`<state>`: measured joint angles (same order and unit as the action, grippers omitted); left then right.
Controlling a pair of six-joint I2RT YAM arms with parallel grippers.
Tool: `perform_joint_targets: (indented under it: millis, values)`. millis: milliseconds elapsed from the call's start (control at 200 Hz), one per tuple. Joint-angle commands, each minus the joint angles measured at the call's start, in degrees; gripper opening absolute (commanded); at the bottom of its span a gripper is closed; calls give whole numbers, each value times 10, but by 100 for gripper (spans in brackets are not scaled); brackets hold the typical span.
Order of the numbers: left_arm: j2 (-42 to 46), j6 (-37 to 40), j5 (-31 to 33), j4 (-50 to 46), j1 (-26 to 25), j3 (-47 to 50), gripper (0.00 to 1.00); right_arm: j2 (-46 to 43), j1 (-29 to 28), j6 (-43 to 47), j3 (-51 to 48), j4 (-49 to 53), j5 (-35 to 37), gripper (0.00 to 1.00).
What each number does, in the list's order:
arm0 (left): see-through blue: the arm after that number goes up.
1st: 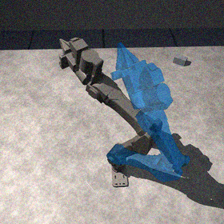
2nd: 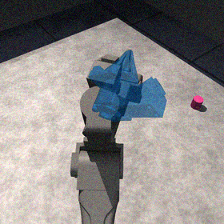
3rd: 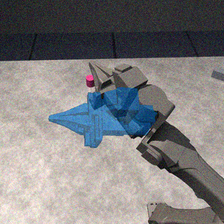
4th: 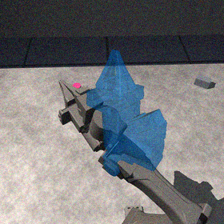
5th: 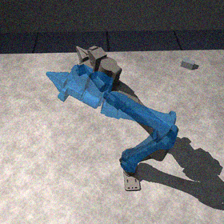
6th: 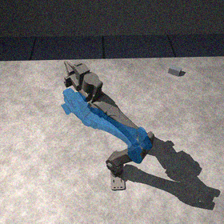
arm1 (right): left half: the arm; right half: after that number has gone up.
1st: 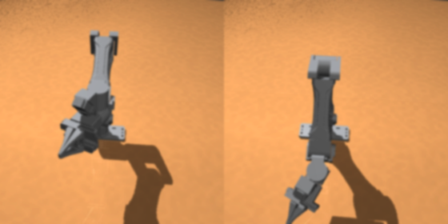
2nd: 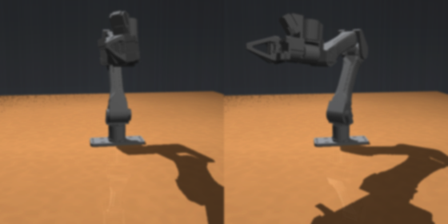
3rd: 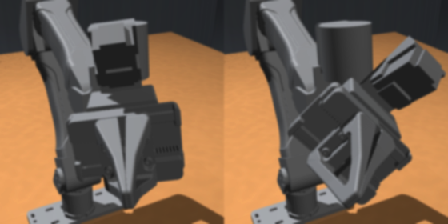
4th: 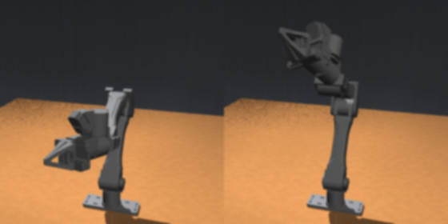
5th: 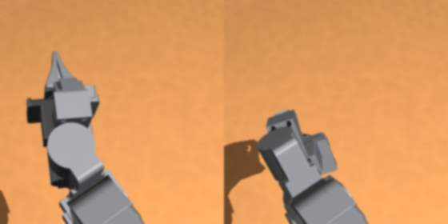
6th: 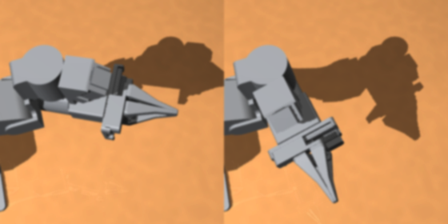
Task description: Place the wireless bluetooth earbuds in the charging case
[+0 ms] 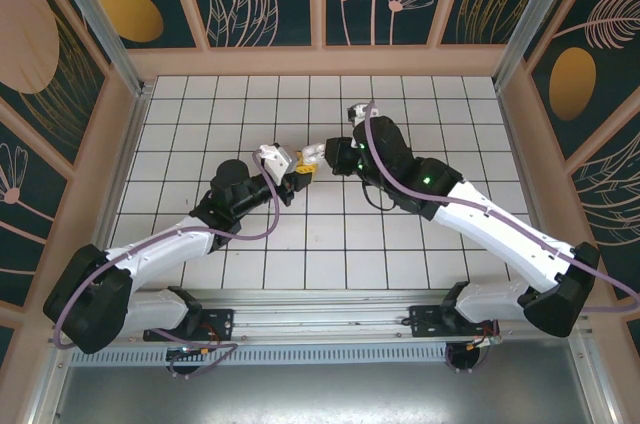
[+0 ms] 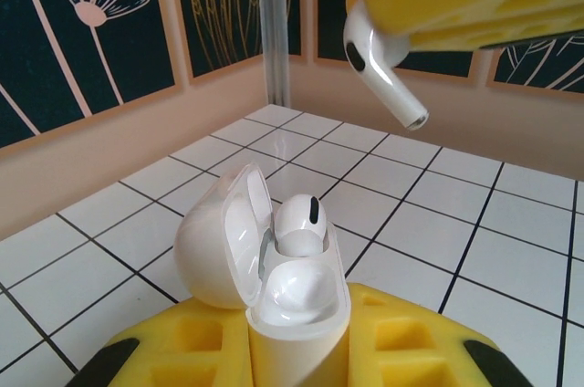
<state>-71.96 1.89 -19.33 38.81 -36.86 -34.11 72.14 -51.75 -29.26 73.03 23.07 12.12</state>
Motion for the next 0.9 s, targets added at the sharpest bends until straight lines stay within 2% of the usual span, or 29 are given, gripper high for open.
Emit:
perform_joint_targets:
  millis: [0,470,896]
  values:
    - [-3,-11,-17,23,2,-16,0,-12,-14,35,3,-58,7,19]
    - [9,-45,-23,44,2,-15,0,-14,-24,39,-62,-144,-23,19]
    - [14,-61,-20,52,2,-10,0,-12,-31,43,-91,-183,-10,19]
